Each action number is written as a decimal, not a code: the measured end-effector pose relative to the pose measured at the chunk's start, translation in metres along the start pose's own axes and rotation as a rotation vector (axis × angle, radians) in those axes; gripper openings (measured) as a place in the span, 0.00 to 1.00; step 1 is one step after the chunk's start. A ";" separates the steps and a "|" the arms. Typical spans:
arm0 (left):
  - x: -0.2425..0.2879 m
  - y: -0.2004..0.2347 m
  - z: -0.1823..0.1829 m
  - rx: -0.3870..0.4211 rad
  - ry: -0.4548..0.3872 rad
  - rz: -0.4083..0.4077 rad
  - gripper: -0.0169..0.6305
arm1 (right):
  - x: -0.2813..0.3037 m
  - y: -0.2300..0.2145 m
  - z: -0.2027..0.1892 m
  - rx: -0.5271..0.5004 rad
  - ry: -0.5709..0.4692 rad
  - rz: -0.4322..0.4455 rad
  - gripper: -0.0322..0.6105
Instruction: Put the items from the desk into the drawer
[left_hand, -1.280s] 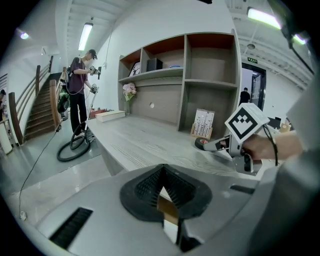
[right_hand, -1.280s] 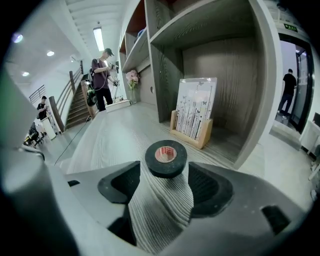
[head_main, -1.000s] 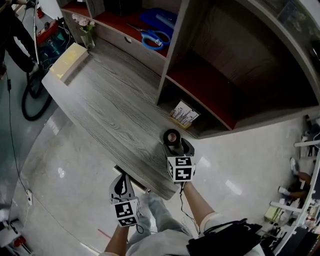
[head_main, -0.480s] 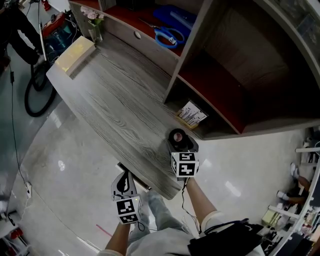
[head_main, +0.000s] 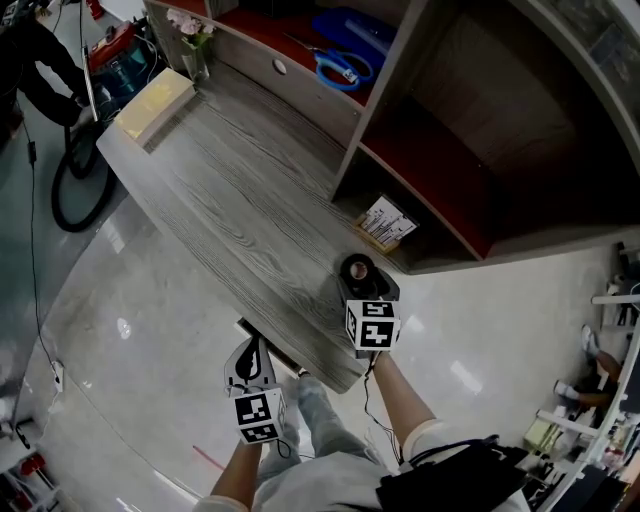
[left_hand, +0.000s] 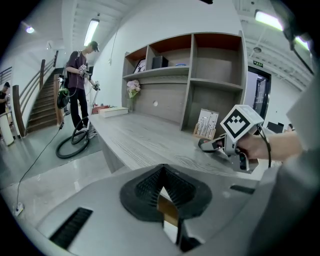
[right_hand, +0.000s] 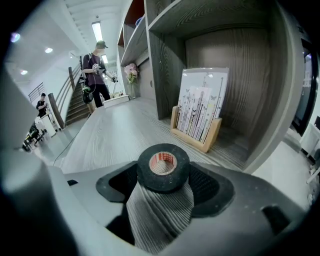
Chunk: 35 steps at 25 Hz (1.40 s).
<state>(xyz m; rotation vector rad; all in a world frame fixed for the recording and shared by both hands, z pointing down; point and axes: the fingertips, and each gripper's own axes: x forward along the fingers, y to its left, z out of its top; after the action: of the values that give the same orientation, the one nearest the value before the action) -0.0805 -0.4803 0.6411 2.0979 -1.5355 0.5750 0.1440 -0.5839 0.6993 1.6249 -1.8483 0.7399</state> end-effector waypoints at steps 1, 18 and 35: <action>-0.001 0.001 0.000 -0.001 -0.001 0.000 0.02 | -0.002 0.001 -0.001 0.003 -0.001 -0.001 0.53; -0.046 0.013 -0.015 -0.036 -0.029 -0.019 0.02 | -0.059 0.029 -0.016 0.046 -0.038 -0.006 0.53; -0.129 0.021 -0.017 -0.010 -0.117 -0.051 0.02 | -0.164 0.087 -0.053 0.031 -0.089 0.007 0.53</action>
<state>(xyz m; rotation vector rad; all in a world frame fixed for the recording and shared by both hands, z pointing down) -0.1387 -0.3777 0.5821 2.1905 -1.5394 0.4315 0.0776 -0.4245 0.6137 1.6969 -1.9139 0.7133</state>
